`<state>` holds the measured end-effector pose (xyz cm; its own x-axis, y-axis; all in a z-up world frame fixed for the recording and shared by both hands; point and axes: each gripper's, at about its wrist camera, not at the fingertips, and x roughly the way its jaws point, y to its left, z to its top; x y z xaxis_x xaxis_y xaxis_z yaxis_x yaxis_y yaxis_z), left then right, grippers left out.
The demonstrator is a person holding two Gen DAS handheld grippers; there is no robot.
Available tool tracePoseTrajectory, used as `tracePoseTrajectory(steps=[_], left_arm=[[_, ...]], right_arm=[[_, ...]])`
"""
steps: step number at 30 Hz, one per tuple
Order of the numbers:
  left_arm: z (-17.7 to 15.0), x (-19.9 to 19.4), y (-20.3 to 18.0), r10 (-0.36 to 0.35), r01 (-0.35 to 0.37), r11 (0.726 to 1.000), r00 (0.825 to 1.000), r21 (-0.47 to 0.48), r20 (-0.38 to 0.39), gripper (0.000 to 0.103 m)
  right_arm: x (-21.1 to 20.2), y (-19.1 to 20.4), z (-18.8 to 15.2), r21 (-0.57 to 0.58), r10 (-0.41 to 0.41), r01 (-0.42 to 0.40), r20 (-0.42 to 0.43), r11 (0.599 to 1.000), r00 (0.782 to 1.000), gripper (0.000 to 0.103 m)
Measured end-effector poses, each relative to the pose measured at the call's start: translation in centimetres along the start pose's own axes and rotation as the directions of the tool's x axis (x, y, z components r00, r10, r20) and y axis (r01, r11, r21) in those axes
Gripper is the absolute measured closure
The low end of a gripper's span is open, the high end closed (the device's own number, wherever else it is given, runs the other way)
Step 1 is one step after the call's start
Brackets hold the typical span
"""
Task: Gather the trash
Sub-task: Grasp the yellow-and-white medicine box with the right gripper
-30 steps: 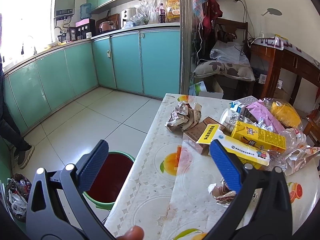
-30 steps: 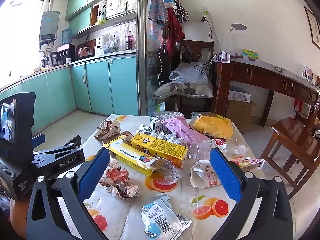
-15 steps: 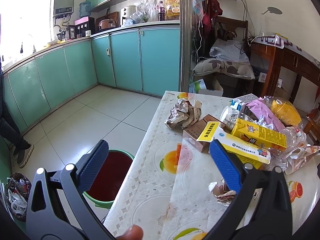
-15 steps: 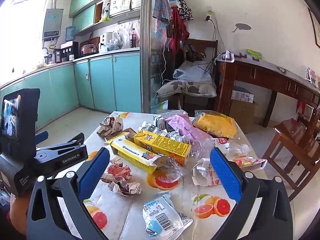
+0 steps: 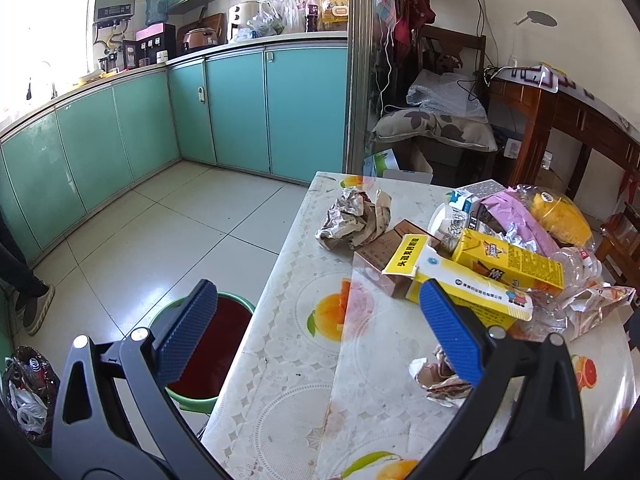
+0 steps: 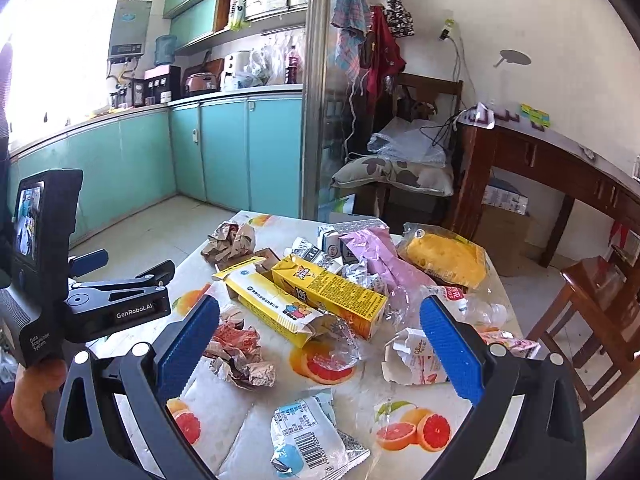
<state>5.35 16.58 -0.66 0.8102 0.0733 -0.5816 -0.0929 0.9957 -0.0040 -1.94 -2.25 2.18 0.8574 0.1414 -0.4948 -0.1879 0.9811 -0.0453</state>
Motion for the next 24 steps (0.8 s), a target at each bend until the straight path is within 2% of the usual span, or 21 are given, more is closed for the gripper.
tracePoseTrajectory(steps=[4,6,9,12,16,17,20,22,23,24], left_arm=[[-0.1,0.3,0.1,-0.034,0.034,0.999,0.999,-0.001,-0.016,0.003],[-0.2,0.4,-0.1,-0.025,0.026,1.000,0.999,0.006,-0.019,0.003],[-0.2,0.4,-0.1,0.000,0.000,1.000,1.000,0.016,-0.005,0.003],[0.0,0.9,0.4,-0.024,0.024,1.000,0.999,-0.001,-0.022,0.003],[0.0,1.4,1.0,-0.069,0.068,0.997,0.997,-0.036,-0.044,0.003],[0.0,1.5,1.0,-0.069,0.068,0.997,0.997,-0.032,-0.046,0.003],[-0.2,1.6,1.1,-0.074,0.073,0.997,0.996,-0.020,-0.048,0.003],[-0.4,1.7,1.1,-0.087,0.086,0.996,0.995,-0.013,-0.053,0.003],[-0.5,1.8,1.1,-0.091,0.090,0.996,0.994,-0.010,-0.057,0.003],[-0.7,2.0,1.1,-0.093,0.093,0.996,0.994,-0.008,-0.062,0.003]], right_arm=[[3.0,-1.2,1.3,-0.061,0.119,-0.127,-0.117,0.990,0.986,0.010],[5.1,-1.5,1.7,-0.083,0.127,-0.144,-0.187,0.986,0.974,0.029],[7.7,-1.4,1.8,-0.085,0.183,-0.215,-0.285,0.973,0.941,0.049],[10.2,0.5,2.0,-0.146,0.218,-0.290,-0.375,0.946,0.901,0.065],[13.3,3.1,2.0,-0.205,0.242,-0.377,-0.483,0.903,0.842,0.067],[14.1,3.7,1.9,-0.223,0.228,-0.380,-0.502,0.898,0.834,0.066],[15.8,4.6,1.5,-0.284,0.172,-0.365,-0.529,0.887,0.831,0.056],[16.5,4.8,1.0,-0.308,0.138,-0.348,-0.542,0.885,0.829,0.056],[16.8,5.0,0.8,-0.330,0.109,-0.329,-0.540,0.885,0.835,0.060],[16.8,5.0,0.6,-0.340,0.099,-0.320,-0.533,0.884,0.840,0.069]])
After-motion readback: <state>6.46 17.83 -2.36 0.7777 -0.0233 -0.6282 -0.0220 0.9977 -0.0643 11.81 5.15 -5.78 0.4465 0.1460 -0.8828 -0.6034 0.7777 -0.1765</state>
